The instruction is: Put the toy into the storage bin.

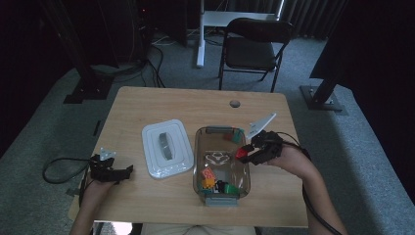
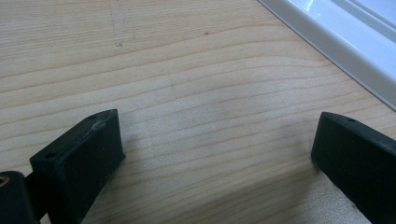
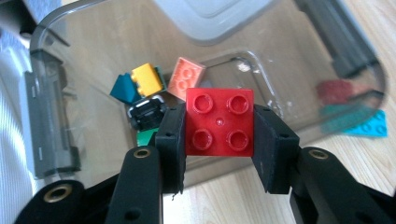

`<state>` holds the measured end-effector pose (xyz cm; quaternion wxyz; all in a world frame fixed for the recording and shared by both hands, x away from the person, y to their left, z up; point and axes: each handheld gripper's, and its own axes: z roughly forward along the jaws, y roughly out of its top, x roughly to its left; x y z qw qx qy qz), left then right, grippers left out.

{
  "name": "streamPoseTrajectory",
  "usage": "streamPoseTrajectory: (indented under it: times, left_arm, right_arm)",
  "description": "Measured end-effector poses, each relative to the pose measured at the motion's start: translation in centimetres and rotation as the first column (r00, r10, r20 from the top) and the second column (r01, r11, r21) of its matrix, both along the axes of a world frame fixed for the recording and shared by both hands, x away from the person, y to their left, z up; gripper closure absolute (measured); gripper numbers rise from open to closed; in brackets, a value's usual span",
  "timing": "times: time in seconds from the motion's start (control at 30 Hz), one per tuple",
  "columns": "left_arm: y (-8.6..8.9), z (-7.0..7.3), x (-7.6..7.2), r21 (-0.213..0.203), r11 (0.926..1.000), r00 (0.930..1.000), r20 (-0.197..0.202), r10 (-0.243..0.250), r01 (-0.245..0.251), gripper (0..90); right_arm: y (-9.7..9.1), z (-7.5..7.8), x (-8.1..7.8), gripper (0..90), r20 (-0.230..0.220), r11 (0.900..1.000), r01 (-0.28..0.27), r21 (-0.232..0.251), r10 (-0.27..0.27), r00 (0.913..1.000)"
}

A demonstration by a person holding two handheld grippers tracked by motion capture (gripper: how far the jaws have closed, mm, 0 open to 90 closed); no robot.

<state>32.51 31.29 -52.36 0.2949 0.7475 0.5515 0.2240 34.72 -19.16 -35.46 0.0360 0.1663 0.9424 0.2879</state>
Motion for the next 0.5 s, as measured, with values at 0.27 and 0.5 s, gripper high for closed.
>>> streamPoseTrajectory:
  times: [0.27, 0.5]
  left_arm:
    - [0.0, 0.0, 0.0, 0.0, 1.0, 1.0, 0.0, 0.0, 0.0, 2.7]
    - [0.0, 0.0, 0.0, 0.0, 1.0, 1.0, 0.001, 0.001, -0.001, 2.6]
  right_arm:
    - [3.5, -1.4, -1.1, 58.7, -0.02, 0.9909, -0.121, -0.058, 0.12, 0.9925]
    - [6.5, -3.4, -1.4, 58.7, -0.076, 0.9741, -0.201, -0.104, 0.194, 0.9781]
